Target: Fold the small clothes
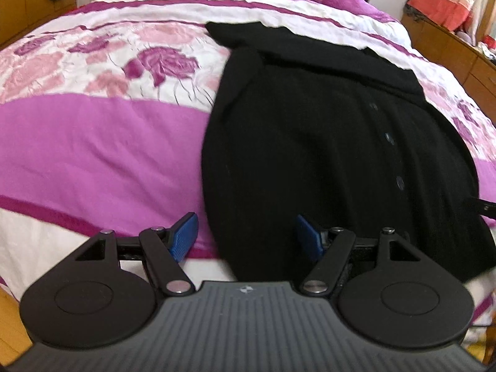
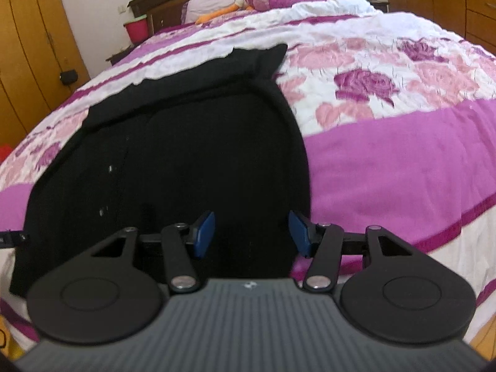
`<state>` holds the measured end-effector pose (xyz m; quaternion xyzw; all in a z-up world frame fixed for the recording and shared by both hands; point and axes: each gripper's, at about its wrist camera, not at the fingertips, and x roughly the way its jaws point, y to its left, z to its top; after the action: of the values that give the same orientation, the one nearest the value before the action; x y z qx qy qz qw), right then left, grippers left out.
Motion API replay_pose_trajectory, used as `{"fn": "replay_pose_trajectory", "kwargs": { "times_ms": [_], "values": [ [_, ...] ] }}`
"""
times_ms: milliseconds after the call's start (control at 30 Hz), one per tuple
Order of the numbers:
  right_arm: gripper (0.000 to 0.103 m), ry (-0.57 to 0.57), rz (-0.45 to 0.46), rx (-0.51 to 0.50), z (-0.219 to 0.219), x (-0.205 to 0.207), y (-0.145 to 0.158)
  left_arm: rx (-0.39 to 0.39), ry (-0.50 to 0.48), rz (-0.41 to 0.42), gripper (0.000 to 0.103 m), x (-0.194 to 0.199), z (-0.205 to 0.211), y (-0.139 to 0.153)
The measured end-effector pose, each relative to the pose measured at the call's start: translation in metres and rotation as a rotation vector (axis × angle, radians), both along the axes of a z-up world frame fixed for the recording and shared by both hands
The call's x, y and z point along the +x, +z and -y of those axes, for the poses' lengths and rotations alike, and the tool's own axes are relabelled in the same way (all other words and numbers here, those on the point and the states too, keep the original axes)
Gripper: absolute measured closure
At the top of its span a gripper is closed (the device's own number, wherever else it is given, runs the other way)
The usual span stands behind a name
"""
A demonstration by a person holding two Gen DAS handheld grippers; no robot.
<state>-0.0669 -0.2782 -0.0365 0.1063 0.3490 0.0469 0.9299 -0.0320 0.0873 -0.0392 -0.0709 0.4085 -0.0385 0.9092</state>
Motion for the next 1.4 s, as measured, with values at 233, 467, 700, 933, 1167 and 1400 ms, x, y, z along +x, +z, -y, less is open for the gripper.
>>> {"fn": "replay_pose_trajectory", "kwargs": {
  "times_ms": [233, 467, 700, 933, 1167, 1400],
  "values": [
    [0.042, -0.012, -0.012, 0.033, 0.007, -0.016, -0.023, 0.030, -0.029, -0.029, 0.026, -0.003, 0.004, -0.014],
    [0.041, 0.001, 0.013, 0.045, 0.008, -0.024, -0.024, 0.086, -0.081, -0.055, 0.002, 0.000, 0.022, -0.020],
    [0.039, 0.097, 0.022, 0.150, 0.005, -0.034, -0.015, 0.000, -0.080, 0.000, 0.017, -0.008, 0.019, -0.015],
    [0.086, 0.118, 0.026, 0.092, 0.000, -0.033, -0.020, -0.056, -0.149, 0.000, 0.054, -0.018, 0.022, -0.016],
    [0.093, 0.074, 0.011, 0.173, 0.024, -0.039, -0.017, -0.137, -0.117, -0.009, 0.065, -0.021, 0.012, -0.017],
    [0.088, 0.072, 0.001, 0.261, 0.030, -0.037, -0.025, -0.198, -0.112, -0.025, 0.063, -0.010, 0.005, -0.023]
  ]
}}
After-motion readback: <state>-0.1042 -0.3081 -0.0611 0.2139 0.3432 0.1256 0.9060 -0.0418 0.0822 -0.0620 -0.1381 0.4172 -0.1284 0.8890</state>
